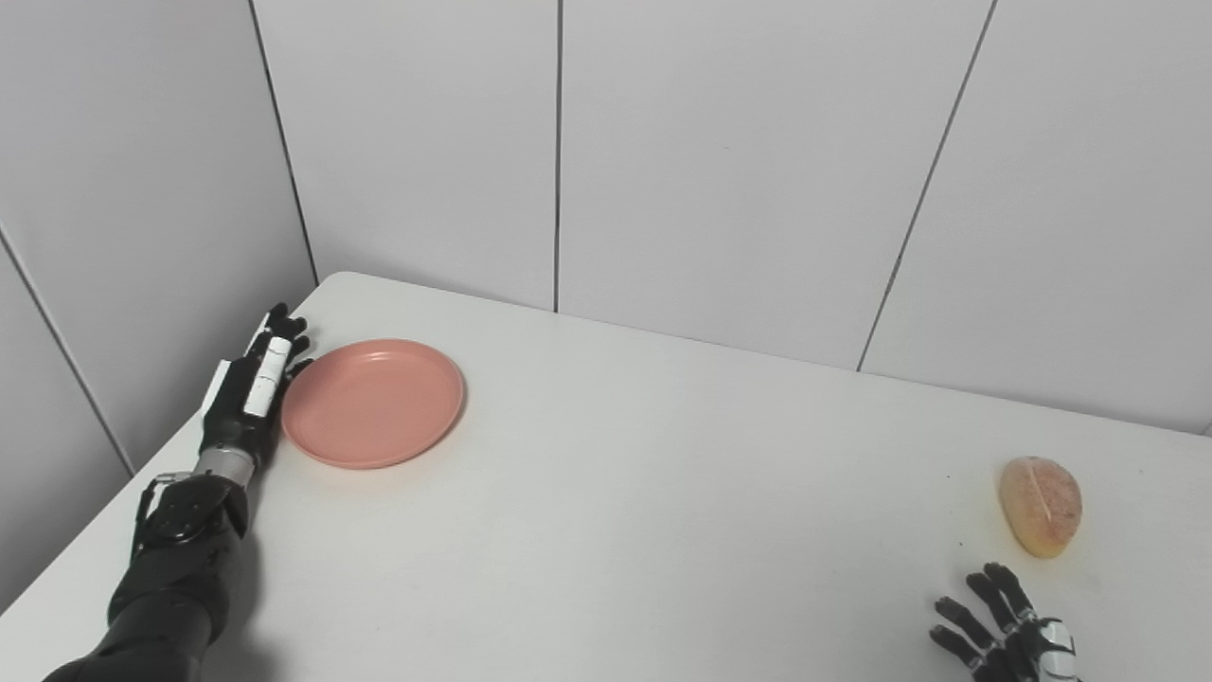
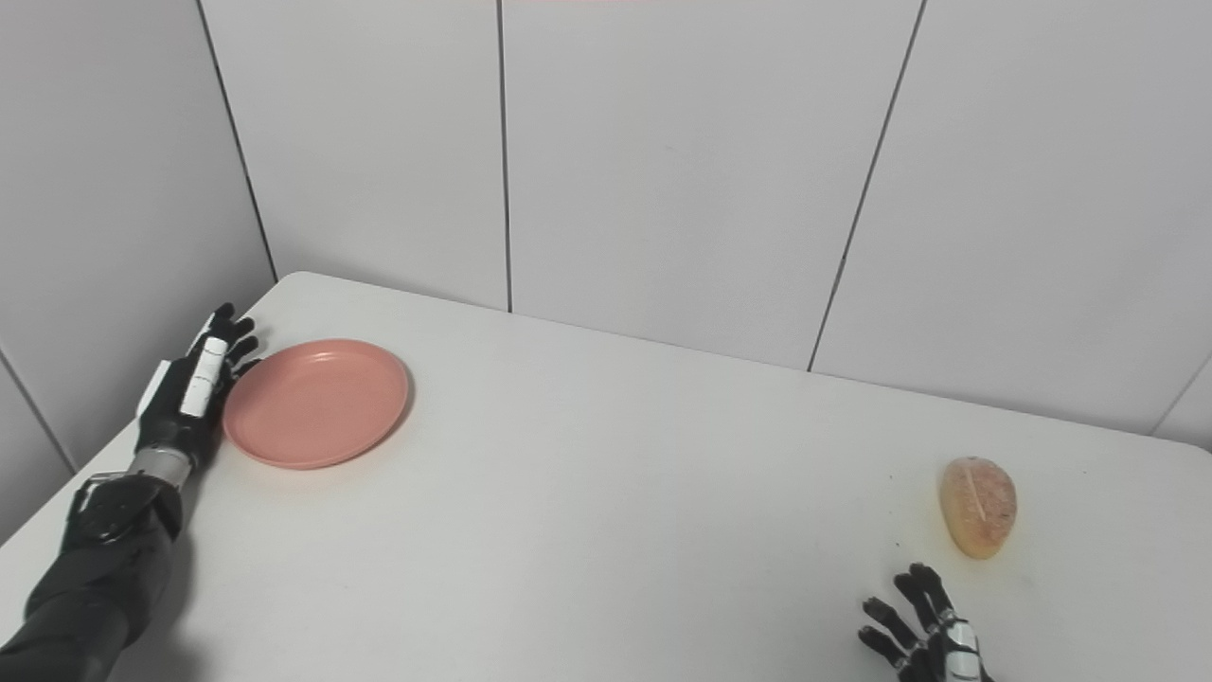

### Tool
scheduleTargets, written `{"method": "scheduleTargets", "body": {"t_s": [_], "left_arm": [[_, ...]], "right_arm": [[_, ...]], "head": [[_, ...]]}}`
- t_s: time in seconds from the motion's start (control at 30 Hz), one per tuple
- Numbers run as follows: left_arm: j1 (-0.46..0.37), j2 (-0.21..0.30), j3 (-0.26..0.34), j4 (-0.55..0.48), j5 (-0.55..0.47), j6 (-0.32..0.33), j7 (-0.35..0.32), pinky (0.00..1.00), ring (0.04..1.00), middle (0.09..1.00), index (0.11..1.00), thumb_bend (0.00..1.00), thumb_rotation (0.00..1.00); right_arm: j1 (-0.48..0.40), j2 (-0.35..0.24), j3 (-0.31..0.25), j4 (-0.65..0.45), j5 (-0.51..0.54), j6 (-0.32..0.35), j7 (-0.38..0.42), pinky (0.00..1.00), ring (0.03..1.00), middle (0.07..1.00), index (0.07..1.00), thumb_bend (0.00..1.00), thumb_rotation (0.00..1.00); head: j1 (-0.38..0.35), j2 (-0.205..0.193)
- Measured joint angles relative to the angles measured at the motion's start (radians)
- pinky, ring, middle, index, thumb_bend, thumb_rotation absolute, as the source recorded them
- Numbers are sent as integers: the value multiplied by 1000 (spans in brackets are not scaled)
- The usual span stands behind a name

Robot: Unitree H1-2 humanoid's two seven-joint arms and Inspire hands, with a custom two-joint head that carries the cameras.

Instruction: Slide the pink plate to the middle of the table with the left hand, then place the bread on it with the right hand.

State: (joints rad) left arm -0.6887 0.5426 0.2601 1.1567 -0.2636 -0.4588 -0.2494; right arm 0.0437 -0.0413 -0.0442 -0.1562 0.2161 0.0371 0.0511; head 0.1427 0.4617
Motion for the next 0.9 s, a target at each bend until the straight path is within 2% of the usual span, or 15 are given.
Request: {"method": "scheduleTargets", "body": {"t_s": [0.2,0.5,0.73,0.9], "left_arm": [[-2,-20,-15,-35,-9,33,-13,905,944,955,1000,998,835],[-24,-34,-28,-28,-17,54,-37,862,946,952,994,983,813],[-34,-44,-41,-22,-20,53,-48,817,925,930,954,992,811],[-59,-53,-51,15,-20,46,-51,799,921,928,975,1000,818]], "right_arm": [[0,2,6,-10,-3,24,-7,750,795,902,899,699,1000],[-1,5,10,-12,-17,26,-7,750,789,905,907,681,1000],[-2,5,9,-11,-19,26,-6,732,774,901,902,691,1000],[-6,5,9,-7,-20,26,-6,718,768,897,899,690,1000]], "head": [[-6,5],[-11,11],[-17,8],[-18,5]]}}
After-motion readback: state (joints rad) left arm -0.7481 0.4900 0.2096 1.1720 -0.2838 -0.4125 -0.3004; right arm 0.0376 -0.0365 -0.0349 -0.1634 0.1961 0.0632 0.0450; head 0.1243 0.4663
